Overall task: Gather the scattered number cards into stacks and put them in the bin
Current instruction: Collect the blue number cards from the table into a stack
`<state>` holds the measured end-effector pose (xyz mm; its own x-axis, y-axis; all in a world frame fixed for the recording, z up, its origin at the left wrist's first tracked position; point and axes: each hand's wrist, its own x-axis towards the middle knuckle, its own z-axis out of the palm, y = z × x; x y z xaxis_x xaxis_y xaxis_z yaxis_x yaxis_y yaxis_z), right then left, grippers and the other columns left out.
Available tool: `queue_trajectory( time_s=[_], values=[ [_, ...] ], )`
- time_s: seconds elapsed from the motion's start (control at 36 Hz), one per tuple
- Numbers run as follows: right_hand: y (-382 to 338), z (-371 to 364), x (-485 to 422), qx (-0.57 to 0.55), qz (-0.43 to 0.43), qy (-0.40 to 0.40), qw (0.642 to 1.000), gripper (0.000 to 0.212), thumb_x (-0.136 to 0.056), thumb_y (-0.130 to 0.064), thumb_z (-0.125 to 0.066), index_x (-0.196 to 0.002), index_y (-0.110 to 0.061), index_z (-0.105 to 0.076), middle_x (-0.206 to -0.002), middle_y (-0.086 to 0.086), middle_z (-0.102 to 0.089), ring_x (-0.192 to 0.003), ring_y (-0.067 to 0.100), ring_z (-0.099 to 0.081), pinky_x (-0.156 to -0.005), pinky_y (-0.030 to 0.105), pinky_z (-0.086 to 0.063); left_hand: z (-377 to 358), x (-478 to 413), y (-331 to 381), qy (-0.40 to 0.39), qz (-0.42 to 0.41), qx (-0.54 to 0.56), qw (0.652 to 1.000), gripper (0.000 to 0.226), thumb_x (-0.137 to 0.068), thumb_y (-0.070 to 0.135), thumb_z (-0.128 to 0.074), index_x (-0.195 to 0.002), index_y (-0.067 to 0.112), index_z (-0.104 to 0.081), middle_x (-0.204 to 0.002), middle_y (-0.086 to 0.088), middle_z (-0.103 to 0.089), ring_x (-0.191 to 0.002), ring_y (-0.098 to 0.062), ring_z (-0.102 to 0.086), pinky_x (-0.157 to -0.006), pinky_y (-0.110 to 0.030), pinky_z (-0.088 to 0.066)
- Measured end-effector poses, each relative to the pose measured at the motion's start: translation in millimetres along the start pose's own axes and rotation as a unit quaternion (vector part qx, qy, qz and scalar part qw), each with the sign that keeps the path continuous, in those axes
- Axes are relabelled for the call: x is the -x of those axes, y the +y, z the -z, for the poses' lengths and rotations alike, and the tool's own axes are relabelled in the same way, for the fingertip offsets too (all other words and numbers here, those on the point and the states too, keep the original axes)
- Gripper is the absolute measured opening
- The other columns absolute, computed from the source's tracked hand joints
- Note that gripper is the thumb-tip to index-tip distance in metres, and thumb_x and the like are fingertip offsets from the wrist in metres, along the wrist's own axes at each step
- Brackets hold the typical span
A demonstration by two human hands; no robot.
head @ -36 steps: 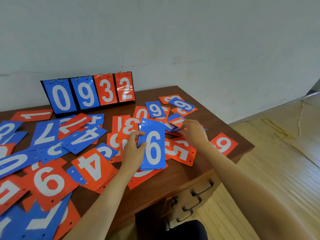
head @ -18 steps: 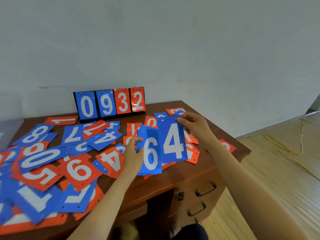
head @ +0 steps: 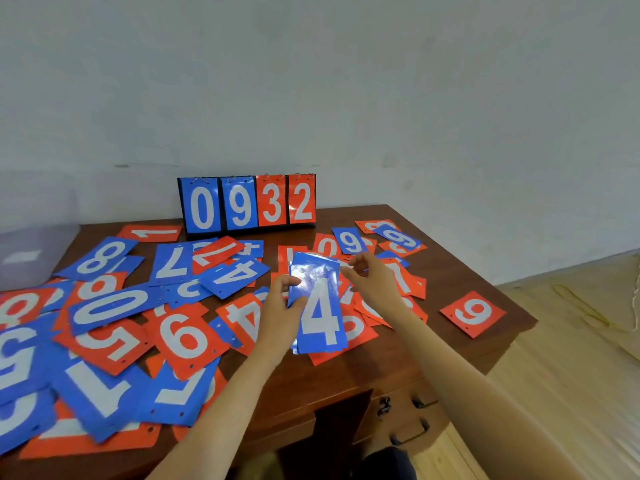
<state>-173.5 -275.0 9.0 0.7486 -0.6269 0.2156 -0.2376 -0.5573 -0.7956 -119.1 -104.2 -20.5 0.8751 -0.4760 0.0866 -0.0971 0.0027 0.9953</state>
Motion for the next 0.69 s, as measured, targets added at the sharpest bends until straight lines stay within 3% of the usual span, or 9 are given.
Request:
queue_trajectory(
  time_s=[0.06, 0.14, 0.28, 0.39, 0.53, 0.69],
  values=[
    [23, 0, -14, 0.086, -0.016, -0.003, 0.996, 0.023, -0.090, -0.025, -0.062, -0.109, -0.012, -0.059, -0.107, 0.002, -0.062, -0.096, 0.017, -0.059, -0.080, 0.027, -0.049, 0, -5, -3, 0.022, 0.002, -0.004, 1.000, 0.016, -0.094, 0.014, -0.054, -0.107, 0.022, -0.049, -0.103, 0.015, -0.051, -0.092, -0.016, -0.061, -0.072, -0.046, -0.055],
    [54, 1, -32, 0.221, -0.037, -0.050, 0.973, 0.032, -0.090, -0.024, -0.059, -0.115, -0.004, -0.060, -0.119, 0.015, -0.059, -0.110, 0.028, -0.053, -0.091, 0.036, -0.043, 0, -14, -8, 0.050, -0.009, -0.035, 0.998, 0.017, -0.095, 0.014, -0.051, -0.111, 0.019, -0.049, -0.098, 0.020, -0.046, -0.081, 0.003, -0.052, -0.059, -0.013, -0.048],
    [84, 4, -61, 0.312, -0.074, -0.096, 0.942, 0.045, -0.096, -0.026, -0.050, -0.135, -0.004, -0.044, -0.138, 0.017, -0.043, -0.129, 0.030, -0.037, -0.106, 0.036, -0.032, -2, -31, -16, 0.048, -0.011, -0.047, 0.998, 0.012, -0.096, 0.012, -0.050, -0.107, 0.015, -0.049, -0.096, 0.020, -0.046, -0.079, 0.024, -0.049, -0.051, 0.000, -0.041],
    [94, 3, -88, 0.348, -0.072, -0.117, 0.927, 0.048, -0.097, -0.027, -0.047, -0.140, -0.006, -0.038, -0.142, 0.015, -0.040, -0.133, 0.030, -0.034, -0.108, 0.037, -0.030, -6, -45, -22, 0.047, 0.008, -0.051, 0.998, 0.014, -0.095, 0.018, -0.051, -0.109, 0.018, -0.051, -0.100, 0.015, -0.050, -0.087, -0.002, -0.056, -0.045, -0.005, -0.043],
    [97, 0, -106, 0.384, -0.067, -0.137, 0.911, 0.036, -0.101, -0.029, -0.038, -0.127, -0.007, -0.049, -0.129, 0.012, -0.051, -0.116, 0.026, -0.049, -0.095, 0.034, -0.042, -13, -58, -27, 0.037, 0.030, -0.048, 0.998, 0.011, -0.094, 0.020, -0.054, -0.103, 0.025, -0.051, -0.109, 0.007, -0.055, -0.098, -0.013, -0.060, -0.061, -0.026, -0.052],
    [95, -9, -110, 0.482, -0.024, -0.160, 0.861, 0.027, -0.099, -0.016, -0.041, -0.120, -0.006, -0.053, -0.117, 0.010, -0.057, -0.101, 0.025, -0.060, -0.076, 0.030, -0.049, -19, -67, -32, 0.035, 0.037, -0.037, 0.998, 0.012, -0.093, 0.021, -0.055, -0.099, 0.031, -0.051, -0.111, 0.009, -0.054, -0.101, -0.011, -0.059, -0.065, -0.031, -0.055]
  ],
)
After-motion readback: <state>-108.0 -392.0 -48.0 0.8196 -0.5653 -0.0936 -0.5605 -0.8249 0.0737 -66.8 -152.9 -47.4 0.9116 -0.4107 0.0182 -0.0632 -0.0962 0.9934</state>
